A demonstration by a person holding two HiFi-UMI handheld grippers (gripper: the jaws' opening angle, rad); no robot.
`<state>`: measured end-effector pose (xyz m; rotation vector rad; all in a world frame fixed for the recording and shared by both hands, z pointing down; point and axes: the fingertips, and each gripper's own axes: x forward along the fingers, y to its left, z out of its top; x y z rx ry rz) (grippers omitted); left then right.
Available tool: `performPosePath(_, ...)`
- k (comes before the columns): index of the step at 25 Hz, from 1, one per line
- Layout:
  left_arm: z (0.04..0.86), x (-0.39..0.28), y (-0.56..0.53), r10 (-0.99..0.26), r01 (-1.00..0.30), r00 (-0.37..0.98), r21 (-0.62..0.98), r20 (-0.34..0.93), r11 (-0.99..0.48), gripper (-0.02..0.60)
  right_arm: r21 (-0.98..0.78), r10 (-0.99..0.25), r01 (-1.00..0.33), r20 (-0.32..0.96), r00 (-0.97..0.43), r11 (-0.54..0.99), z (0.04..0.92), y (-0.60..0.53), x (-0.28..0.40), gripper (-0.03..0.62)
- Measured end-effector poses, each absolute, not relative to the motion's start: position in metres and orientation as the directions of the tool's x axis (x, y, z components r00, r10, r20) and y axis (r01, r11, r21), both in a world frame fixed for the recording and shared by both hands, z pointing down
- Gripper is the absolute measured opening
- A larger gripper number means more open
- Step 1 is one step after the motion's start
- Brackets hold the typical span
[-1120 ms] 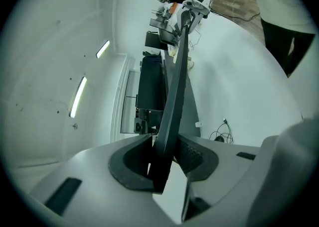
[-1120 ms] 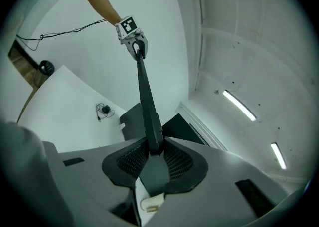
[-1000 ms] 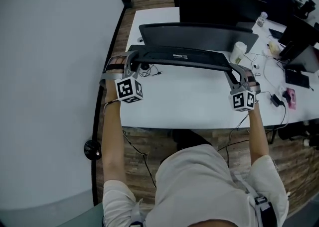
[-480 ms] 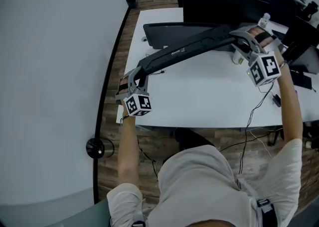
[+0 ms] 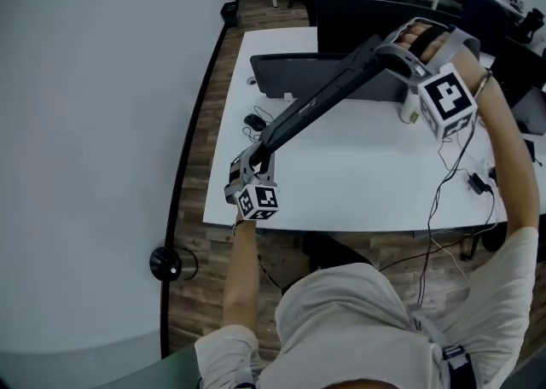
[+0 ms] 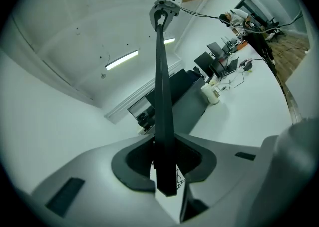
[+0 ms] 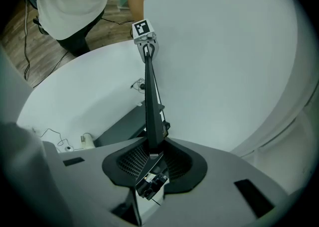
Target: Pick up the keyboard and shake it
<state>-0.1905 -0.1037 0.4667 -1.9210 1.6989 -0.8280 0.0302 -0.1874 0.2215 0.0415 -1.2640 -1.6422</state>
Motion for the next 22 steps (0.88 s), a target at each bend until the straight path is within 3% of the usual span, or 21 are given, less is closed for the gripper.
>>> performPosePath(4,0.472,-0.200,-0.103,-0.989,-0.711,0.052,-0.691,0.137,-0.133,0.109,0.737,-0.700,0.671,0.522,-0.487,0.082,0.220,-0.185,0.026,0.121)
performPosePath(8,0.448,-0.213,-0.100,-0.987,-0.641,0.036,-0.754,0.154,-0.141,0.109,0.799,-0.683,0.582,0.512,-0.521,0.154,0.233,-0.188,0.043,0.120)
performPosePath(14,0.390,-0.224,-0.107,-0.971,-0.403,0.053,-0.884,0.235,-0.236,0.109,0.886,-0.668,0.371,0.455,-0.589,0.278,0.270,-0.192,0.084,0.117)
performPosePath(22,0.359,-0.197,-0.149,-0.947,-0.171,0.065,-0.932,0.314,-0.320,0.109,0.930,-0.685,0.133,0.343,-0.643,0.342,0.322,-0.217,0.136,0.118)
